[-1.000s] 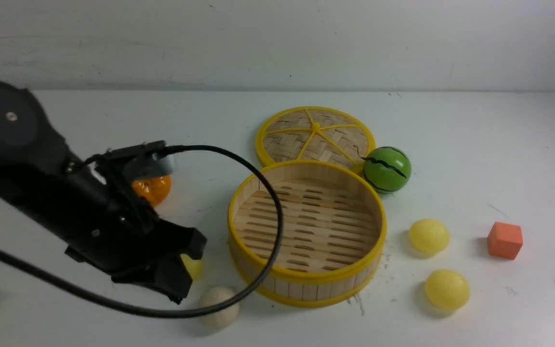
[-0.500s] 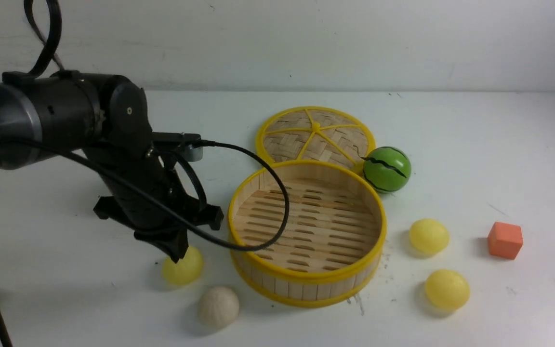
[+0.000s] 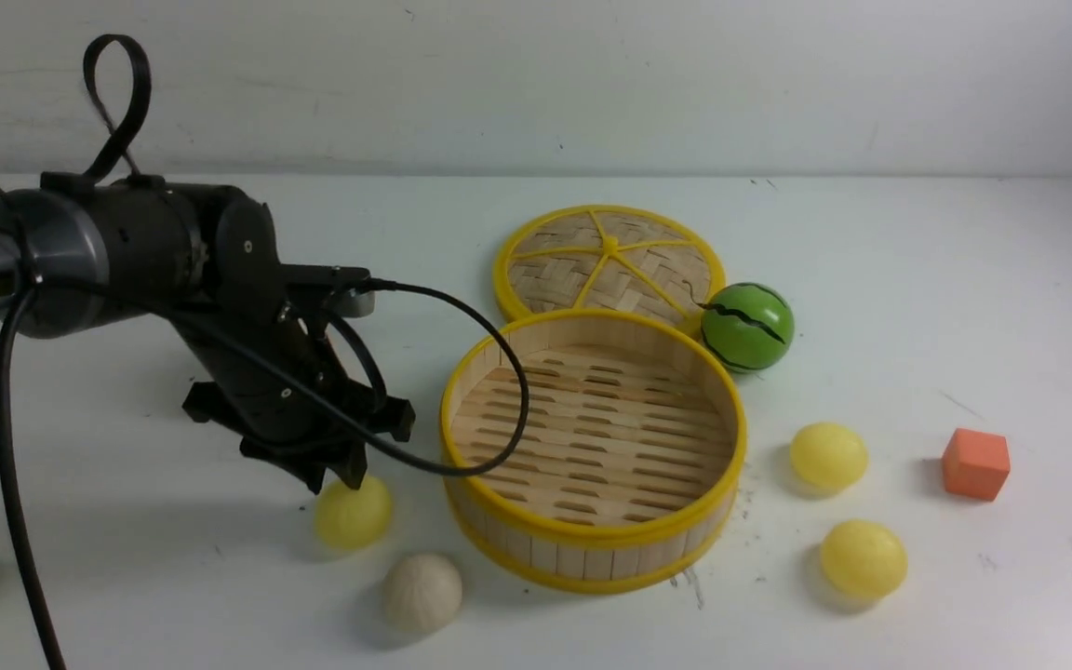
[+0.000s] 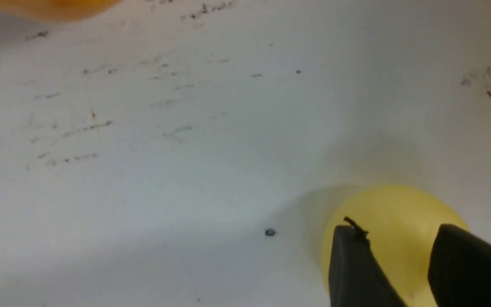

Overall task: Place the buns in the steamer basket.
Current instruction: Use the left arm to grab a steamed stuffed bun

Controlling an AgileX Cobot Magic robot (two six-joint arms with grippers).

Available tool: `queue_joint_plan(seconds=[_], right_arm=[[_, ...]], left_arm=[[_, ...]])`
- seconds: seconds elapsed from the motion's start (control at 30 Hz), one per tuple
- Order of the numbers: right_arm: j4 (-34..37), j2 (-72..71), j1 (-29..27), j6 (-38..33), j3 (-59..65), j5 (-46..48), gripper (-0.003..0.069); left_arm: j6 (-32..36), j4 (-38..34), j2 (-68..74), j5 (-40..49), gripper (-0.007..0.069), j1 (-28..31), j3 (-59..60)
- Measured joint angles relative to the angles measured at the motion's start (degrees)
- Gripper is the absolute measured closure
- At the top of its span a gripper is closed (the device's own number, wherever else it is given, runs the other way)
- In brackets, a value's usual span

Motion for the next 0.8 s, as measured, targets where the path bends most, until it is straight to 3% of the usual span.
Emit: queue_joint_plan(seconds=[0.6, 0.8], right_arm=[[0.0, 0.0, 0.0, 0.0, 0.0, 0.0, 0.042], [0.0, 0.0, 0.0, 0.0, 0.0, 0.0, 0.042]], left_arm=[[0.83, -0.25, -4.27, 2.94, 0.0381, -0.4, -0.11], [1.59, 0.76, -5.45, 5.46, 0.0391, -4.01, -0.11]])
